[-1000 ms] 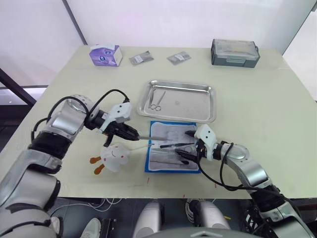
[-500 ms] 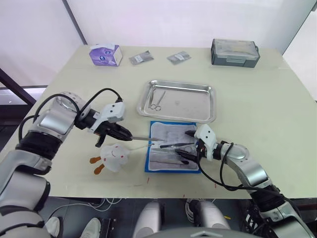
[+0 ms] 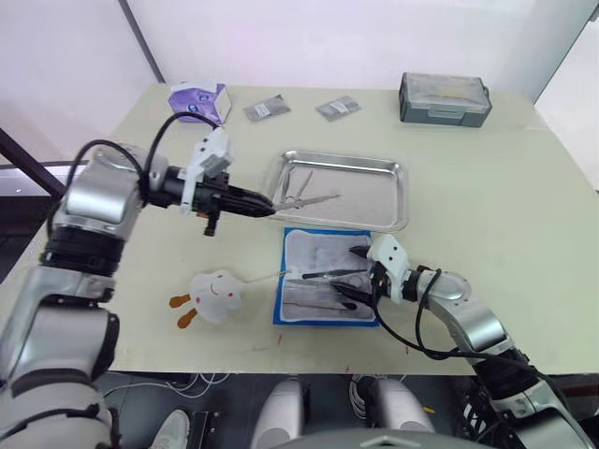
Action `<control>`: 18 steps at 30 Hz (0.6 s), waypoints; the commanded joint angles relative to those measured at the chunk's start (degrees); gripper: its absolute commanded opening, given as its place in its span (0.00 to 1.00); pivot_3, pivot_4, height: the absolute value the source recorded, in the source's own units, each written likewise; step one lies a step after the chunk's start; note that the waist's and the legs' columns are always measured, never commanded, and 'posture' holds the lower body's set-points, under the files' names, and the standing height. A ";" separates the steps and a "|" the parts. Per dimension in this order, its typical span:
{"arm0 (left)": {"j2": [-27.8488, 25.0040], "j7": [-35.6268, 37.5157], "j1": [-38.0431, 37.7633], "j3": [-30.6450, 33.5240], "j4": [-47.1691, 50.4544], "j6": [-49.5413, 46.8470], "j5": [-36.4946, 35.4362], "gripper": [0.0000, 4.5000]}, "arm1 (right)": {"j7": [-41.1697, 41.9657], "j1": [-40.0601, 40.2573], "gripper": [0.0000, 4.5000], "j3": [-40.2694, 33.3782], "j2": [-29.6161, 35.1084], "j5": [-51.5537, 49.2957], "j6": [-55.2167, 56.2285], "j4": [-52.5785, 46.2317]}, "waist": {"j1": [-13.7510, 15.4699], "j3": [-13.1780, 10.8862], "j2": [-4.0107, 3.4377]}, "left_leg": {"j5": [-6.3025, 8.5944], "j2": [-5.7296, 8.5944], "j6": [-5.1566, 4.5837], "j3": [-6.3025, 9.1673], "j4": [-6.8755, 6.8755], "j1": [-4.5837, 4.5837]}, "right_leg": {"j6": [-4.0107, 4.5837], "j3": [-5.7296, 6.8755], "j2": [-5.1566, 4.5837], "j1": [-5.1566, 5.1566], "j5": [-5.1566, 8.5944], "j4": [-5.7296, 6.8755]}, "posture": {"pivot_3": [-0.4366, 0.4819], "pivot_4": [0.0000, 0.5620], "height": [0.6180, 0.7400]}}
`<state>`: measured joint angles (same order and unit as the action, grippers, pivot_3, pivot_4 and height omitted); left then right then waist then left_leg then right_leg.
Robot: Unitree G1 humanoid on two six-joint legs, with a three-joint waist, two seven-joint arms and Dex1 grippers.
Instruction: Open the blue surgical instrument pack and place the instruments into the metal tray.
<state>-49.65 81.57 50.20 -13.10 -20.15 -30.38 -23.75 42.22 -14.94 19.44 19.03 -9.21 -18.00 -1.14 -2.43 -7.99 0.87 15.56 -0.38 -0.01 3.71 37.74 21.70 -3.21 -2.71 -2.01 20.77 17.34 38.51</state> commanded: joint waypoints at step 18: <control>29.70 -50.87 0.81 12.81 3.81 -10.56 6.47 0.00 | -1.05 3.55 1.00 1.87 1.65 3.55 -4.01 7.68 | 0.14 0.02 0.02 | -0.01 0.04 0.02 0.05 0.00 -0.01 | 0.00 -0.01 -0.08 -0.02 -0.02 0.01 | 0.48 0.27 0.98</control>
<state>-21.14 35.30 50.38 -2.18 -15.24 -42.69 -18.82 42.29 -14.98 19.36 19.17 -9.22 -17.94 -1.11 -2.29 -7.97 0.89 15.55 -0.35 0.01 3.77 37.74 21.68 -3.21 -2.72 -2.10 20.75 17.32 38.52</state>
